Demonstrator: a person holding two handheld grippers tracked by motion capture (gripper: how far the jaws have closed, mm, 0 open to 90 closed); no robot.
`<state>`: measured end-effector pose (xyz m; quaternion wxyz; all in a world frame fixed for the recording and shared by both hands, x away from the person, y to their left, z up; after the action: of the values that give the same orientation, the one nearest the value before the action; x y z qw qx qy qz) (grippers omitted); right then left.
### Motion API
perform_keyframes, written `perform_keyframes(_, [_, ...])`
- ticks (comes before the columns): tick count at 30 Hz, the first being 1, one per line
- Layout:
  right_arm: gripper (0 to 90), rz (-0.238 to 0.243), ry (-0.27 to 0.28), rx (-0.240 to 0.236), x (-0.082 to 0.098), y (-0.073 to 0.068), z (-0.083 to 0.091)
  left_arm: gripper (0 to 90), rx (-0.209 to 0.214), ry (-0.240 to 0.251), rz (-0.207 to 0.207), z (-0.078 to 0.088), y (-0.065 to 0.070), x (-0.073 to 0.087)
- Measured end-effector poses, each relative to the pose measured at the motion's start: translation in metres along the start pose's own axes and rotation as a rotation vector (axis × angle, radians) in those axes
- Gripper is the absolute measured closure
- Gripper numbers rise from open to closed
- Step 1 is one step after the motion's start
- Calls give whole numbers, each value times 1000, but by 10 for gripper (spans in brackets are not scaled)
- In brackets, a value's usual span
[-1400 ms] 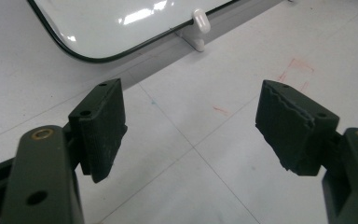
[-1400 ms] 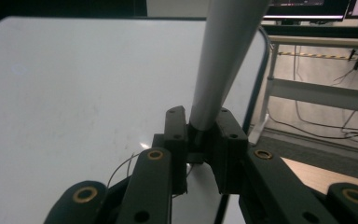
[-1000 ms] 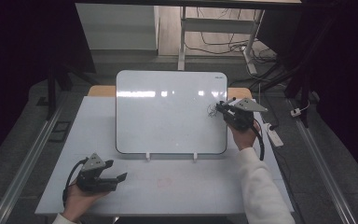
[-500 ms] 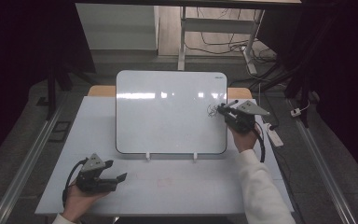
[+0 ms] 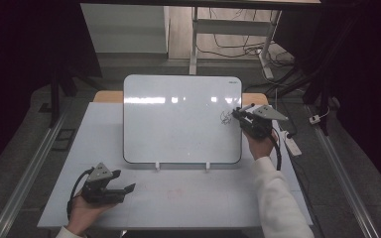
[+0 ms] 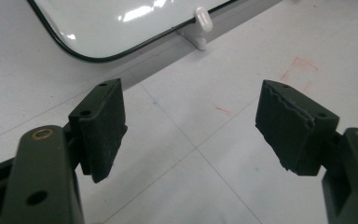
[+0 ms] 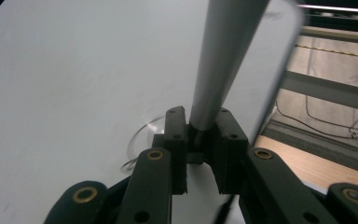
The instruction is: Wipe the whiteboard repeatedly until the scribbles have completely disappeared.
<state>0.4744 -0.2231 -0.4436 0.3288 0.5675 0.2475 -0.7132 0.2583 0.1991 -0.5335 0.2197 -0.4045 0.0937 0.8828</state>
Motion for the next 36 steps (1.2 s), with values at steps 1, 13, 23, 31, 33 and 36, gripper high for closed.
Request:
perform_keyframes(1, [778,9,-10,-5,0,-4,-3,250,0,2,0,1,0,0])
perform_keyframes(13, [778,53,-32,-71,-7,-23,-26,251,-5,4,8,1,-2,0])
perform_keyframes(23, [778,89,-75,-114,-1,-36,-29,253,-1,5,5,1,-2,0])
perform_keyframes(31, [778,37,-17,-44,-6,-22,-25,253,-2,5,3,1,-1,-1])
perform_keyframes(33, [778,86,-70,-107,1,-38,-28,253,-1,3,6,0,-2,-1])
perform_keyframes(36, [778,95,-62,-64,-1,-31,-24,253,1,-3,3,-2,-2,0])
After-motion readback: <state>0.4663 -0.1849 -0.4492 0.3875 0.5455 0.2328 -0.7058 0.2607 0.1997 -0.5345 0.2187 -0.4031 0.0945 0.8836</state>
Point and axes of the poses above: each handheld gripper's, and its own axes: z roughly backward along the jaws, x roughly out of its underside, y roughly to its right, the point moved 4 cm from there along -z, roughly forward along the jaws, and after that the axes turned 12 degrees about -x, right-handed, at the moved point
